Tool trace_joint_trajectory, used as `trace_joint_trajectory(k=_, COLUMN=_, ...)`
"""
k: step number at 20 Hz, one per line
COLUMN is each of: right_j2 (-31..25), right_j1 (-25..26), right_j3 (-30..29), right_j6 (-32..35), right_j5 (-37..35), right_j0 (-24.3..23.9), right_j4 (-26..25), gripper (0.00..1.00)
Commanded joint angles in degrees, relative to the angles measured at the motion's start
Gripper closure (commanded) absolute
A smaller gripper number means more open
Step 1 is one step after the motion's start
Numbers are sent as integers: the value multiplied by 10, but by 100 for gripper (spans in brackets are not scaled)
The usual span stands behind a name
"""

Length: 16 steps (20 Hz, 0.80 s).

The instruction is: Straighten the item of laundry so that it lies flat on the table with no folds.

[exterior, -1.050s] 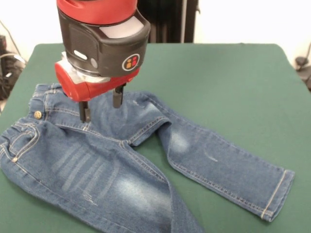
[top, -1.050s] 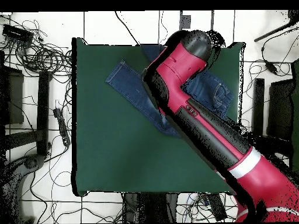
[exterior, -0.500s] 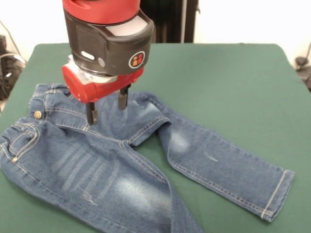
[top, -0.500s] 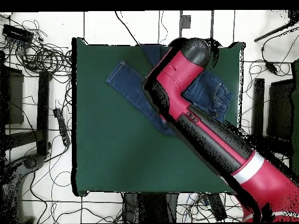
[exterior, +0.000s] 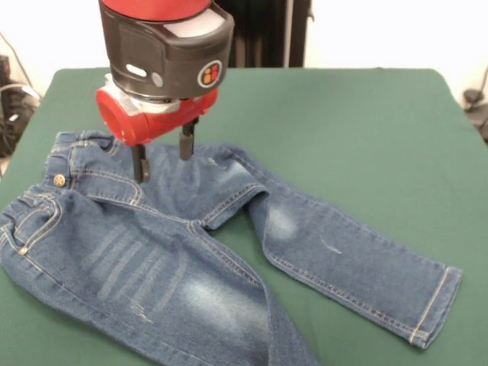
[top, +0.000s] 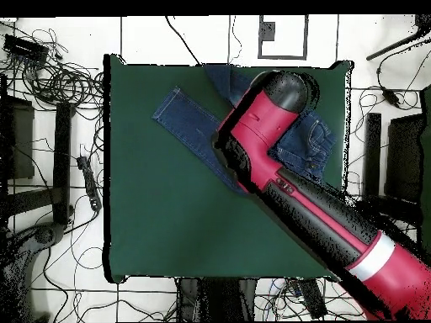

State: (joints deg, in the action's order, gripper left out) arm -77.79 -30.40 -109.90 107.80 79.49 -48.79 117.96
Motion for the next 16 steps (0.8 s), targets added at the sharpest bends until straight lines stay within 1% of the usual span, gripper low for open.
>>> trace_joint_trajectory(k=1, right_j2=51, right_j1=4, right_j3=-64, right_j6=-108, right_j5=-48, right_j0=4, right_j4=30, gripper=0)
trace_joint_trajectory(k=10, right_j2=68, right_j1=36, right_j3=-44, right_j6=-145, right_j5=-59, right_j0=-1, right_j4=-6, gripper=0)
trace_joint_trajectory(k=13, right_j2=74, right_j1=30, right_j3=-55, right_j6=-135, right_j5=-64, right_j0=-1, right_j4=-15, gripper=0)
trace_joint_trajectory(k=16, right_j2=67, right_j1=14, right_j3=-72, right_j6=-126, right_j5=-67, right_j0=-7, right_j4=-4, gripper=0)
